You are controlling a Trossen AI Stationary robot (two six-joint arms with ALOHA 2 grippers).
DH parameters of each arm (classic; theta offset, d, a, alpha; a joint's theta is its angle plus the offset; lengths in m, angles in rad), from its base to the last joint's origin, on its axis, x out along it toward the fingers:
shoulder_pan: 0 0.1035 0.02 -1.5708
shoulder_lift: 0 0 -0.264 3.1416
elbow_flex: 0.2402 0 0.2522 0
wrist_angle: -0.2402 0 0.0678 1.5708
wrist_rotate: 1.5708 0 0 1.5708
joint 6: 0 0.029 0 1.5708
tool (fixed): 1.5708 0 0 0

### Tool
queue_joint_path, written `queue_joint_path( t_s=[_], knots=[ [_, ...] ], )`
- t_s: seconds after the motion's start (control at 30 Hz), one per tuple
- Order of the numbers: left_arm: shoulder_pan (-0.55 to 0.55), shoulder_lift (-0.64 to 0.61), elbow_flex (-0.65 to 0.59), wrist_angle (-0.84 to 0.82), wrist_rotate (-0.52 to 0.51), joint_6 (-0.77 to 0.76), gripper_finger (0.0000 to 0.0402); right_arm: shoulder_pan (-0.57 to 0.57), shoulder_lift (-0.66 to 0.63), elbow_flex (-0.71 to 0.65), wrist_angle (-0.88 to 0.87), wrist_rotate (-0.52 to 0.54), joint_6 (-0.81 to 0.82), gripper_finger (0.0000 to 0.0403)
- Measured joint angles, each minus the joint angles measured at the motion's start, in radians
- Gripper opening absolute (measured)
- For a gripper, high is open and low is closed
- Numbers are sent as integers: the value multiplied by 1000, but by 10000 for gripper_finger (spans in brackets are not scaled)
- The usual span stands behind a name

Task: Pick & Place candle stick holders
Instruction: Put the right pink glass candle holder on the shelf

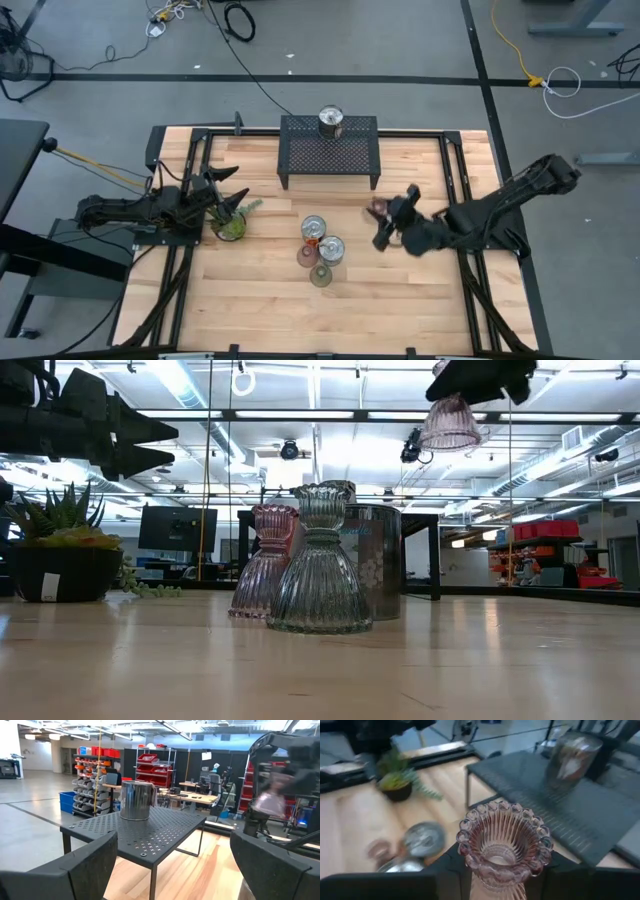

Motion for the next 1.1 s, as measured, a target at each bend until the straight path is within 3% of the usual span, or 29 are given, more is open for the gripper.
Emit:
queue_joint_path(
  t_s=[0.1, 0.27, 0.43, 0.7, 0.9, 1.1],
  knots=[
    [0, 0, 0, 0, 0, 0, 385, -67, -35, 0, 0, -8, -63, 115],
    [0, 0, 0, 0, 0, 0, 385, -217, -56, 0, 47, -115, -188, 115],
    [0, 0, 0, 0, 0, 0, 385, -389, -56, 0, 146, -286, -323, 115],
    [0, 0, 0, 0, 0, 0, 385, -636, -53, 0, 186, -505, -374, 115],
    [0, 0, 0, 1, 0, 1, 385, -745, 0, 0, 243, -650, -375, 115],
    [0, 0, 0, 1, 0, 1, 385, -789, 90, 0, 311, -685, -398, 115]
  ],
)
